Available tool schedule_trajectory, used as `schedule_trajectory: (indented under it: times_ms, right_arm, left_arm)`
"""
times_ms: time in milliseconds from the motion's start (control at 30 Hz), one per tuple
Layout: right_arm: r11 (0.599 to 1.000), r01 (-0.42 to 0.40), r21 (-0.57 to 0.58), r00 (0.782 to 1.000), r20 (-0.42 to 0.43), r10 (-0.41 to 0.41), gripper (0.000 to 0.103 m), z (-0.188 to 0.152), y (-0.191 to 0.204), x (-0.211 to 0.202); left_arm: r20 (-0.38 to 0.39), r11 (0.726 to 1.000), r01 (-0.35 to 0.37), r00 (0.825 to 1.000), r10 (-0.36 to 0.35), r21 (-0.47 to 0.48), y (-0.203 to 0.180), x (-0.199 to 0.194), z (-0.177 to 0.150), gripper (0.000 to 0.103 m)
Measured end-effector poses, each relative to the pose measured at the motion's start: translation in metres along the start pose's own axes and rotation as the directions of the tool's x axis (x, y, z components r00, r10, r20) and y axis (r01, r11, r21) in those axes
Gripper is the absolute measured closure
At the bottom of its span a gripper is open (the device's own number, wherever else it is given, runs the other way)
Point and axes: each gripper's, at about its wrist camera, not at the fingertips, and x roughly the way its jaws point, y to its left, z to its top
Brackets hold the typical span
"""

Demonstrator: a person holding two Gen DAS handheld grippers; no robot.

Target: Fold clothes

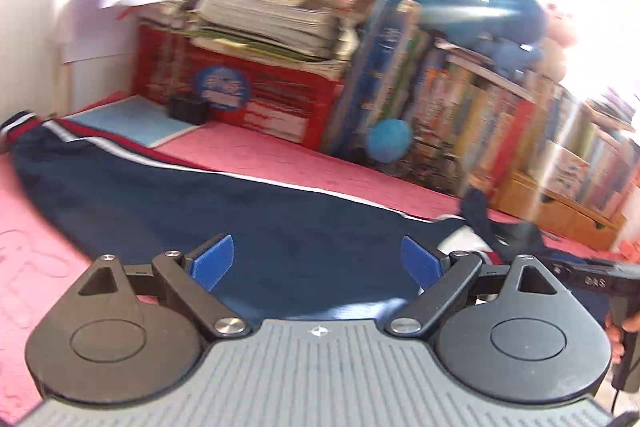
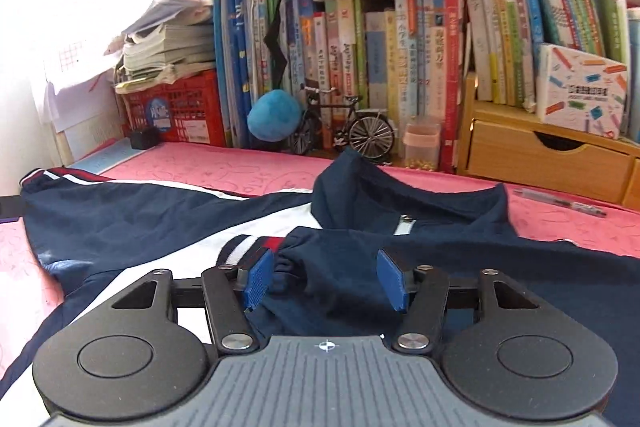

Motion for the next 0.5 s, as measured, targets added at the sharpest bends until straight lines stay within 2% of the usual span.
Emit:
schedule_trajectory:
  times_ms: [67,133,200,300,367,433,467,500]
  right_arm:
    - [1.0,0.002,-0.003,0.999,-0.05,-0.003,0.045,-0.003,0.012,0.024]
    - [0.999,0.033,-0.02,0.996,-0.083,-0.035,0.041,-0.016,0.019,0.038]
    - [0.999,0.035,-0.002,0.997,-0.071,-0.035,0.035,-0.016,0.017,0.036]
    - [0.999,0.041,0.011,0.997,-0.072,-0.04,0.031,-0.021,0.015,0.035]
    - [0.999,0.048,0.011,0.996,-0.075,-0.047,0.029,-0.021,0.015,0.035]
    - [0.998,0.055,0.011,0.995,-0.078,-0.054,0.026,-0.02,0.015,0.035]
    - [0.998,0.059,0.011,0.995,-0.079,-0.058,0.025,-0.02,0.015,0.035]
    - [0.998,0.062,0.01,0.995,-0.081,-0.061,0.024,-0.02,0.015,0.035]
  left_arm:
    - [-0.008,0.982,-0.137,0.991,0.137,-0.133,0.043,0.005,0.008,0.011]
    - [-0.036,0.932,-0.237,0.971,0.236,-0.273,0.092,0.013,0.013,0.011]
    - [-0.068,0.891,-0.283,0.958,0.277,-0.355,0.119,0.023,0.018,0.012]
    - [-0.023,0.842,-0.291,0.948,0.316,-0.454,0.147,0.035,0.028,0.012]
    - [0.01,0.82,-0.291,0.94,0.34,-0.493,0.157,0.046,0.034,0.012]
    - [0.032,0.813,-0.316,0.925,0.379,-0.488,0.163,0.055,0.039,0.012]
    - [0.043,0.81,-0.329,0.916,0.398,-0.485,0.165,0.059,0.041,0.016]
    - [0.029,0.808,-0.374,0.901,0.434,-0.454,0.164,0.066,0.045,0.033]
